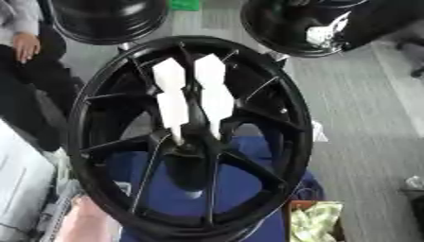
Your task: Pull the pin out of the wheel hub.
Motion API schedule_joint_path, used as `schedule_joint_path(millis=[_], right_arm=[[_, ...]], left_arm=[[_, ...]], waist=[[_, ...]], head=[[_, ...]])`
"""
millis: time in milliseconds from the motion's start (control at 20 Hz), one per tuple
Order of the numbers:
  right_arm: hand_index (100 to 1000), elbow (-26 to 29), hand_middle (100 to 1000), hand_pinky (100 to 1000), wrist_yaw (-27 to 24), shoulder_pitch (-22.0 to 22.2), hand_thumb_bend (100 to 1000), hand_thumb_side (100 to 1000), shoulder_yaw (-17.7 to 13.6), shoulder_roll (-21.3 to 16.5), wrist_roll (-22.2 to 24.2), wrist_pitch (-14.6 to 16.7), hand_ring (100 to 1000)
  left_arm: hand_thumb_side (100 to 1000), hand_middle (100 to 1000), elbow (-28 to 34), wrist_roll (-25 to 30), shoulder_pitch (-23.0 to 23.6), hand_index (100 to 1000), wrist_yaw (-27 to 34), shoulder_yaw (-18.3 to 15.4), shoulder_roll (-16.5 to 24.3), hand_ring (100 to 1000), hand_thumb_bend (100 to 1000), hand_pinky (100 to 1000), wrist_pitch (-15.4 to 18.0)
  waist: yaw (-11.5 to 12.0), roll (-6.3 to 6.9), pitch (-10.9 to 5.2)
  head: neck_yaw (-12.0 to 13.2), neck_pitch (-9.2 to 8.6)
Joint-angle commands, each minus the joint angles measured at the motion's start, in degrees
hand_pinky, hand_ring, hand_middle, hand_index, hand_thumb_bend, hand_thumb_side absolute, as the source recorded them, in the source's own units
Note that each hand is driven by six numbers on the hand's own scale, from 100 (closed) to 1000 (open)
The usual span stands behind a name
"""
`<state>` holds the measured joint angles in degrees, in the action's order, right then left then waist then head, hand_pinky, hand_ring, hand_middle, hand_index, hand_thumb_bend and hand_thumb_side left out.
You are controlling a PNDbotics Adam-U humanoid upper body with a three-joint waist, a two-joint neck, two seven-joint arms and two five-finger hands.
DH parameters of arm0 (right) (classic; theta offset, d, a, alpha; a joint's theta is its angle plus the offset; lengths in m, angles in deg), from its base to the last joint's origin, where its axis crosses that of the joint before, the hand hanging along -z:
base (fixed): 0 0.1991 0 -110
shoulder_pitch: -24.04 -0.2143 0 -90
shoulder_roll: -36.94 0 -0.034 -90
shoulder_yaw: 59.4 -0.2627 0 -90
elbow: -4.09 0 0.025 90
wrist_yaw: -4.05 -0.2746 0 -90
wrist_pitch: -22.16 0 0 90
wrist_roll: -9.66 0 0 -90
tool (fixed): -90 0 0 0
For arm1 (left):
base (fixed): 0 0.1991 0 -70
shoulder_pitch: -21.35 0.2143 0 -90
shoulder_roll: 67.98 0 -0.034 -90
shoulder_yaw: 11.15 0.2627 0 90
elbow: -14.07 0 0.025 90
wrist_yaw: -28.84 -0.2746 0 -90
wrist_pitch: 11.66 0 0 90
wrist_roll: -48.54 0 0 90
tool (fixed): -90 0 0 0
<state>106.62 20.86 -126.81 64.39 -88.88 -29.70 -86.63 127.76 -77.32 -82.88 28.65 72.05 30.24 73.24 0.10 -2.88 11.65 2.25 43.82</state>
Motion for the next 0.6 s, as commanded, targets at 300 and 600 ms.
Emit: schedule_joint_path(millis=[300, 600], right_arm=[[920, -8.1, 871, 901, -0.9, -5.1, 100, 647, 4.1, 6.3, 1.3, 4.1, 894], [924, -12.5, 874, 904, 0.9, -6.5, 100, 590, 4.7, 9.8, 1.3, 6.7, 896]], left_arm=[[698, 732, 0.9, 0.4, -0.8, 740, 0.0, 0.1, 1.7, 1000, 520, 591, 0.0], [698, 732, 0.9, 0.5, -1.0, 740, 0.2, 0.2, 1.6, 1000, 519, 591, -0.1]], waist=[[0.0, -0.21, -1.67], [0.2, -0.04, -1.48]], head=[[-0.9, 0.30], [-1.4, 0.30]])
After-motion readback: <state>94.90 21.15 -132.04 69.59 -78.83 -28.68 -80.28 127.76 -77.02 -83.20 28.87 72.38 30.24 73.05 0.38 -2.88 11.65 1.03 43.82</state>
